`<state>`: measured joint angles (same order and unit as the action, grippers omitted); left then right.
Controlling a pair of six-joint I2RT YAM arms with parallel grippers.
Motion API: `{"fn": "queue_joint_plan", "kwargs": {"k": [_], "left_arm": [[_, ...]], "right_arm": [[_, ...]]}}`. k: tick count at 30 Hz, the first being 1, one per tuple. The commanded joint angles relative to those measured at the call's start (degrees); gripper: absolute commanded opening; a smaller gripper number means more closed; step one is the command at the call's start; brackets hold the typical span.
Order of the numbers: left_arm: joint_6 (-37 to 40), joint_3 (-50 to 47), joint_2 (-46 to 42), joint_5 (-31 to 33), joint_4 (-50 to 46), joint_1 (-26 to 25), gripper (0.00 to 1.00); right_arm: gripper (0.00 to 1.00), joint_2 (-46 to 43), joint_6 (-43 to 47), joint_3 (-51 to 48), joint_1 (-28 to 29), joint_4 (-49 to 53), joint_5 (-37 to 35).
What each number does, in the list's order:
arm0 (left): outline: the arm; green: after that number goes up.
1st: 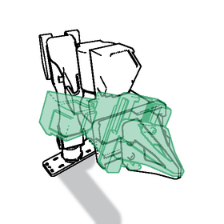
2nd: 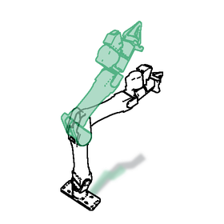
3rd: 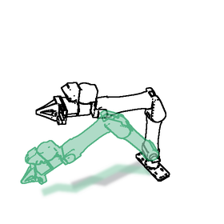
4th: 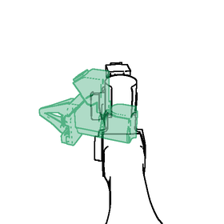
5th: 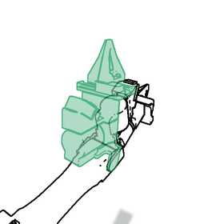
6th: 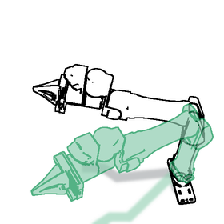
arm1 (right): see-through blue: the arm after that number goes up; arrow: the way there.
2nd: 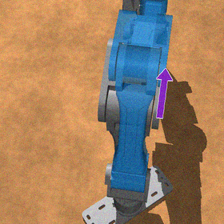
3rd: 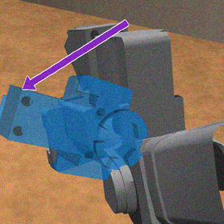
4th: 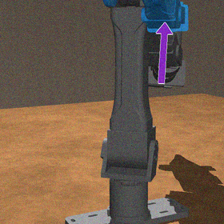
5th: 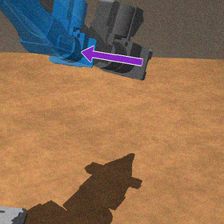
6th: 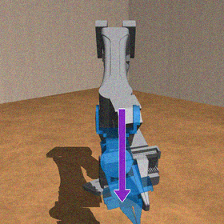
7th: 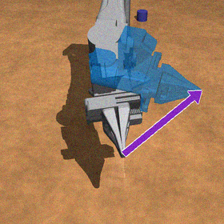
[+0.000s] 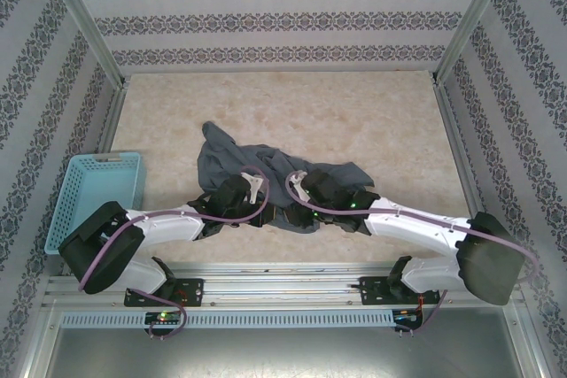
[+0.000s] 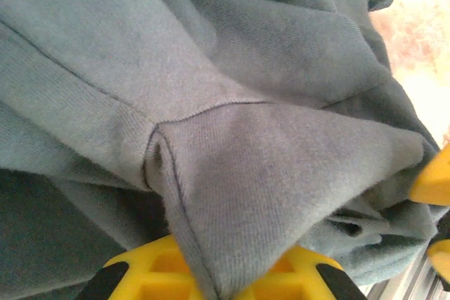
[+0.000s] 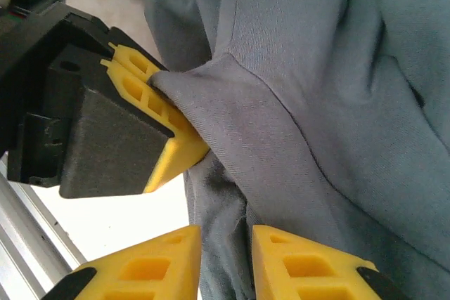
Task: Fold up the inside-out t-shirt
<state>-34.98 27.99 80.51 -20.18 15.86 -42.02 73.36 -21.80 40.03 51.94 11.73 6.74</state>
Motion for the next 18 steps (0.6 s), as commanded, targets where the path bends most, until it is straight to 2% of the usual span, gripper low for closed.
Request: {"fn": "queue_joint_plan", "kwargs": {"k": [1, 18], "left_arm": [[0.97, 1.01, -1.31, -1.21, -0.39, -0.61, 0.1], [1.0, 0.64, -1.71, -0.87, -0.79, -0.61, 0.1]], "right_arm": [[0.27, 1.96, 1.32, 2.41, 1.29, 2.44, 0.89], [0.35, 6.52, 2.39, 3.74, 2.8, 4.98, -3.89]]}}
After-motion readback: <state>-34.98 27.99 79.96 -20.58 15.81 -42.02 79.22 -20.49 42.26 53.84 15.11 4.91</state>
